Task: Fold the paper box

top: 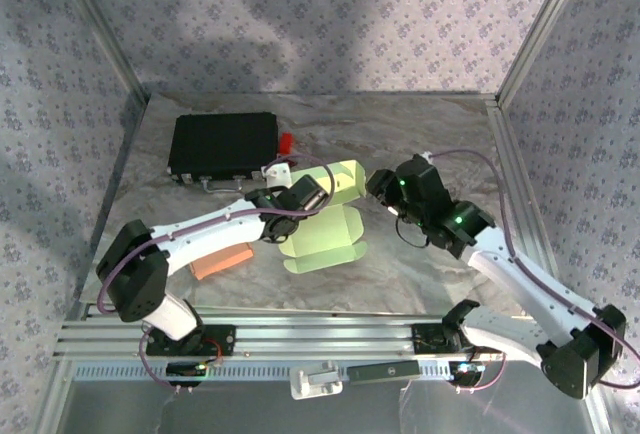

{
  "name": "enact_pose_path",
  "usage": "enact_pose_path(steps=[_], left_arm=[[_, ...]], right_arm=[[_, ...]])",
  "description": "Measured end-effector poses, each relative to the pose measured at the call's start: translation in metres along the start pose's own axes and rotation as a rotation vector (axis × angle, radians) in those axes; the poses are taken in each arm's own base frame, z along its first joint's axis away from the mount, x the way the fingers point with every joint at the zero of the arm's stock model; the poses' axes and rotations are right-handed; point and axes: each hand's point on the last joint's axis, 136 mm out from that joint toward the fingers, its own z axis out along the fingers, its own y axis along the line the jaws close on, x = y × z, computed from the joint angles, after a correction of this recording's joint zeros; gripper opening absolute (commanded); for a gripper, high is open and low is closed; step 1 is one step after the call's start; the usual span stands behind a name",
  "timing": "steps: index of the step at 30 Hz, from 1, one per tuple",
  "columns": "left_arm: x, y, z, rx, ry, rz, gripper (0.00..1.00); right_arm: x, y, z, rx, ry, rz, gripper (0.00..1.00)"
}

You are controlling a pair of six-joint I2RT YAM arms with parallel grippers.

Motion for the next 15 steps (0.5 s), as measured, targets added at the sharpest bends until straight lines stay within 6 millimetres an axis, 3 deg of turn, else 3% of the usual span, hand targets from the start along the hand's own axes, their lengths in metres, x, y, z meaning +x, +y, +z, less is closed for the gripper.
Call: enact_pose_path(steps=[4, 8, 12, 15], left_arm=[[0.004, 0.002, 0.000, -0.003, 0.022, 0.012, 0.00], [0.007, 0.001, -0.001, 0.007, 0.036, 0.012, 0.00], [0.005, -0.001, -0.005, 0.033, 0.051, 0.004, 0.00], [-0.001, -0.003, -0.008, 0.048, 0.049, -0.002, 0.00]], right_arm=[[0.008, 0.024, 0.005, -0.025, 0.033, -0.039, 0.53], [0.015, 0.032, 0.015, -0.024, 0.051, -0.052, 0.51], [0.027, 0.026, 0.023, -0.048, 0.053, -0.033, 0.52], [0.042, 0.004, 0.030, -0.034, 0.066, -0.019, 0.51]])
